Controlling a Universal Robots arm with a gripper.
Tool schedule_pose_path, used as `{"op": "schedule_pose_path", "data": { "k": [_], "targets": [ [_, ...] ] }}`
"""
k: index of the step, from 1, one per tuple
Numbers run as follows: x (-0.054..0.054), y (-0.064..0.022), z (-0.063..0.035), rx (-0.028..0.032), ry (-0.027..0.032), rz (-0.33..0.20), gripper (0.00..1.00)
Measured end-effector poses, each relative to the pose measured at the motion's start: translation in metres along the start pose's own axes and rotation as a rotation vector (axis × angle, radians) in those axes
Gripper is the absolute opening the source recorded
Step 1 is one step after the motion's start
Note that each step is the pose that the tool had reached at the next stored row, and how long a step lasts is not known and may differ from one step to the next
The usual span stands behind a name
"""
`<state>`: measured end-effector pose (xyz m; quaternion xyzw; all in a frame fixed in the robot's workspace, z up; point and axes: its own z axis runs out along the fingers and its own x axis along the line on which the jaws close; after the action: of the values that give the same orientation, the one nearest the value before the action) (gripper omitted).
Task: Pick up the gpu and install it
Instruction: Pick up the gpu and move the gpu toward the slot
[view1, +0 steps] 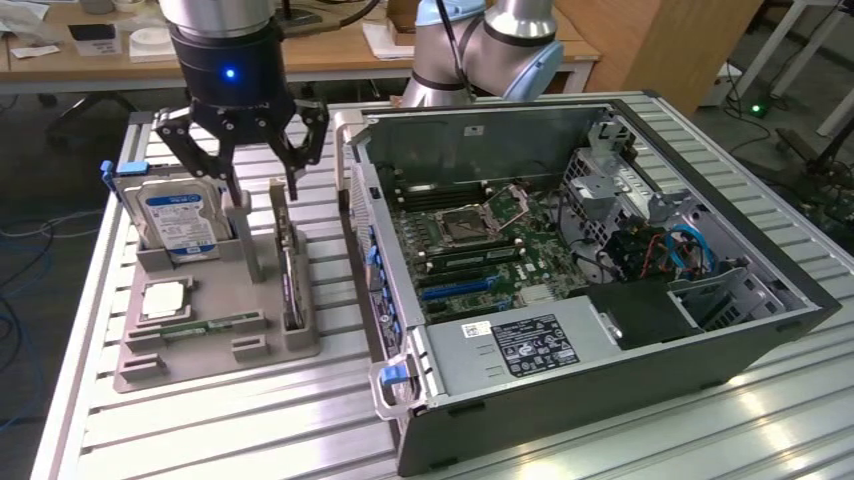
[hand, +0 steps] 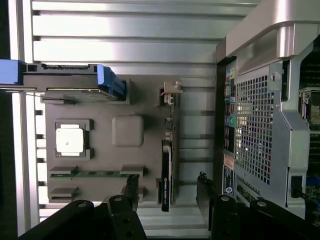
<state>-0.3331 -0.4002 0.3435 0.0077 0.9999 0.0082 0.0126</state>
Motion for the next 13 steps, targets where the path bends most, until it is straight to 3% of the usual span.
{"op": "schedule_pose_path", "data": {
  "k": [13],
  "targets": [
    [0.0,-0.0003,0.0137,0.0008,-0.0015,-0.013,0.59]
  ]
}}
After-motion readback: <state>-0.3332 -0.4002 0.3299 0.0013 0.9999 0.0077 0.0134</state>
